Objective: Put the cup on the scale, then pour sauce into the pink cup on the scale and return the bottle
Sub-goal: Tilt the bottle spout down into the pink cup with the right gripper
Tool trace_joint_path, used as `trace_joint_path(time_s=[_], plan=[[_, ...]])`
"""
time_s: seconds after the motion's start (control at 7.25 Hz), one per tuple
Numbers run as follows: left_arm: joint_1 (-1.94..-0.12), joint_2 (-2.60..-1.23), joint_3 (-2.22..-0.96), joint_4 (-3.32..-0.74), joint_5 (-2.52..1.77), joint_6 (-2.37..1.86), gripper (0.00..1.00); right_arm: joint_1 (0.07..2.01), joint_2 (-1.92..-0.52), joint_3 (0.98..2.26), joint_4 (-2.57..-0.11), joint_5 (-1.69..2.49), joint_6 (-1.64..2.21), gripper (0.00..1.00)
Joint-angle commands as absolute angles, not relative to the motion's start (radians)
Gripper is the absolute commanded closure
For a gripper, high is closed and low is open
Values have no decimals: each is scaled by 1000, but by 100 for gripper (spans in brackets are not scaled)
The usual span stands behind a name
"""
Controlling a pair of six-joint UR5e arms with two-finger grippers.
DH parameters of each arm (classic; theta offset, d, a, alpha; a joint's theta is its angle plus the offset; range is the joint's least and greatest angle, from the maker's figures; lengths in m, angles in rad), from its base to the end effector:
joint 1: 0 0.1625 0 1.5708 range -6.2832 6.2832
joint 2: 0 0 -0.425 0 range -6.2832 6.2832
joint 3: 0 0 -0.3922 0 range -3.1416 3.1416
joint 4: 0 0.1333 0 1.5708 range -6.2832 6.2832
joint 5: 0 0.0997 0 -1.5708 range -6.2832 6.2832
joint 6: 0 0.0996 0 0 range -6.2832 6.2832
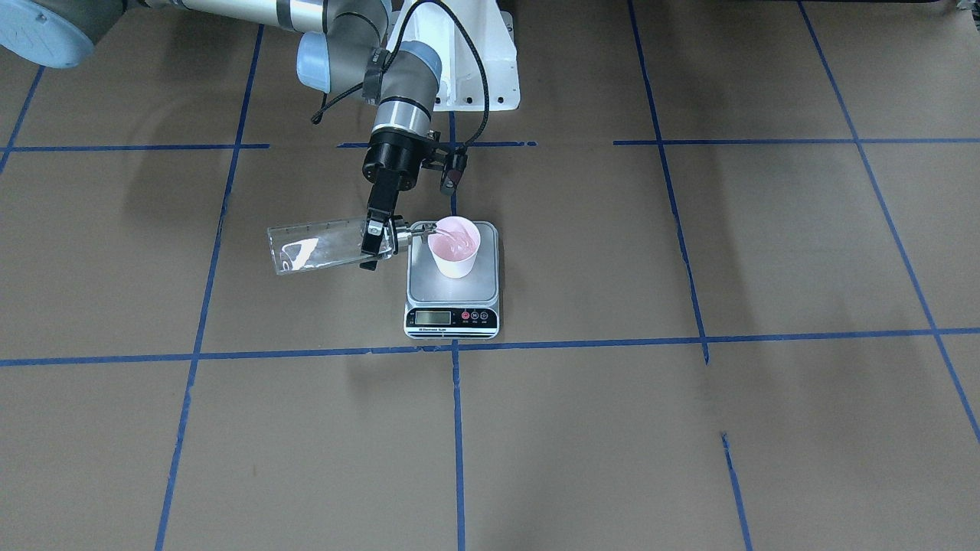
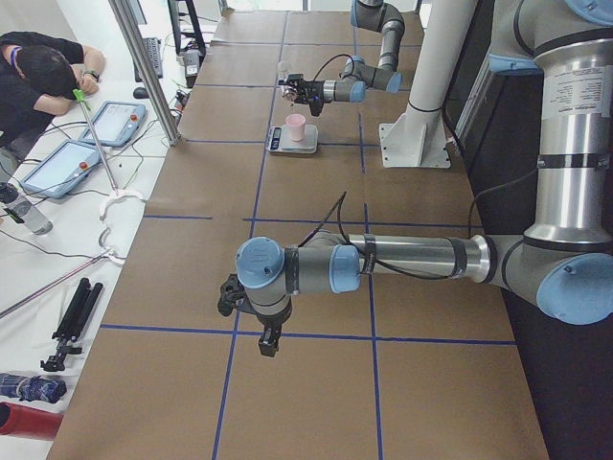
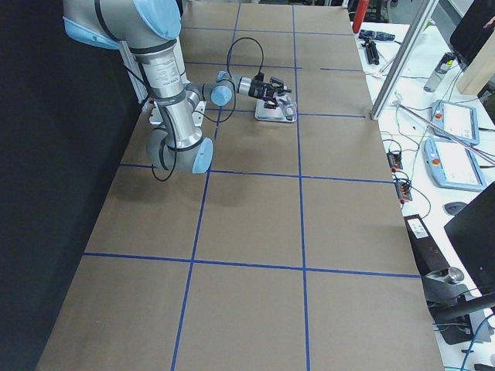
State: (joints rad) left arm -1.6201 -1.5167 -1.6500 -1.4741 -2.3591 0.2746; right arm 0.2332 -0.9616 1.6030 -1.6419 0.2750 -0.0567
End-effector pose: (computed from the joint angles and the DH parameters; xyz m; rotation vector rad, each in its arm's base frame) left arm -0.0854 -0.4599 0.6542 0.0602 0.7898 0.1852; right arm -0.5853 -0.3745 0.2453 1.1735 0.7371 -0.8057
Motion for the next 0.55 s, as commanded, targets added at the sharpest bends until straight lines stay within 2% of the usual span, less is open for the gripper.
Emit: trace_joint_path(time_s=[0.0,0.41], plan=[[-1618,-1516,-1651,-1474,-2359,275,0,233,-962,1603,-1641,276,-57,100],[-1618,-1517,-1651,-1474,-2359,275,0,233,-963,1609,-1625,281,-37,100]])
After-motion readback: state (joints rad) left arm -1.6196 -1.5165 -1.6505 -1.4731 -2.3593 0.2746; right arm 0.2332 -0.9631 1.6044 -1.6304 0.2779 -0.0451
